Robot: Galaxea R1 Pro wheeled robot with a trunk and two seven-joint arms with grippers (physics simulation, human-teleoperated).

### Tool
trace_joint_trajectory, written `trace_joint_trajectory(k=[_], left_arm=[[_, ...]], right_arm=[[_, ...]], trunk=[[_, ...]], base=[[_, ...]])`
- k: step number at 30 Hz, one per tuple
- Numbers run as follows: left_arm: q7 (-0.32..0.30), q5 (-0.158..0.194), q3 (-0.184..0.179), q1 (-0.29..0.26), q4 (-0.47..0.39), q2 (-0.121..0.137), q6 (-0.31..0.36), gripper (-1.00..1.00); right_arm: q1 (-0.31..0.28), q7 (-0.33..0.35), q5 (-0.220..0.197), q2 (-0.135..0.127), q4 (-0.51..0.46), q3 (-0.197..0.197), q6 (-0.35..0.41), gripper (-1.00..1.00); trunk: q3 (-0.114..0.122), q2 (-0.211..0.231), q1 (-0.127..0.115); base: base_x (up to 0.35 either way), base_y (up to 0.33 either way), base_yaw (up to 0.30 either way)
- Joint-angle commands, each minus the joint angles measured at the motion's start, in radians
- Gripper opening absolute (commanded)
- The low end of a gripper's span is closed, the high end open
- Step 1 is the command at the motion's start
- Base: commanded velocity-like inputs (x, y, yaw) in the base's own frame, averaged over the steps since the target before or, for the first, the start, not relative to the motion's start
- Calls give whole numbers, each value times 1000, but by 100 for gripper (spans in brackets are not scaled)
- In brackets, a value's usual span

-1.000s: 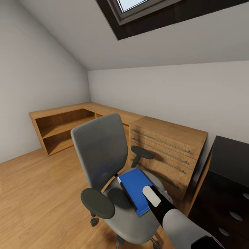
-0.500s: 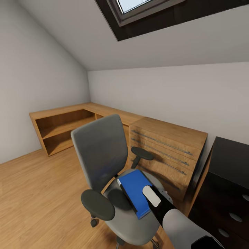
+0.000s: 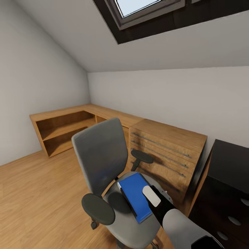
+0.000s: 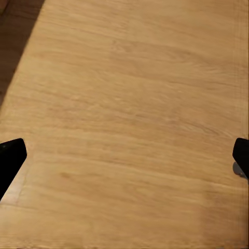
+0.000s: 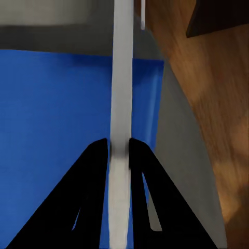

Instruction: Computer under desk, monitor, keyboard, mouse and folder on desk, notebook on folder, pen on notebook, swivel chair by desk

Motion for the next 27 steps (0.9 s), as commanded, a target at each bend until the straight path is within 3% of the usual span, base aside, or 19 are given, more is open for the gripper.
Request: trace_joint_trajectory(k=[1, 5, 7, 8, 11, 19, 27], left_arm=[[2, 7, -2, 0, 11, 1, 6, 100], [2, 1, -12, 1, 57, 3, 8, 100], [1, -22, -20, 0, 77, 6, 10, 100], [3, -46, -35, 0, 85, 6, 11, 100], [4, -62, -49, 0, 94, 6, 10, 100], [2, -62, -47, 0, 102, 8, 5, 100], [2, -60, -41, 0, 102, 8, 3, 100]], right_arm=[[-1, -1, -4, 0, 0, 4, -3, -100], [-1, 1, -3, 0, -4, 6, -6, -100], [0, 1, -3, 0, -21, 6, -7, -100], [2, 0, -3, 0, -58, 6, -8, -100], [23, -18, -2, -8, -156, 6, -8, -100], [174, -118, -1, -63, -485, 7, -7, -100], [207, -129, 0, -78, -554, 6, -3, -100]], trunk=[[2, 7, -4], [15, 35, -19], [21, 49, -27], [24, 56, -31], [34, 77, -42], [59, 133, -73], [84, 189, -104]], base=[[0, 0, 0], [0, 0, 0], [0, 0, 0], [0, 0, 0], [0, 0, 0], [0, 0, 0], [0, 0, 0]])
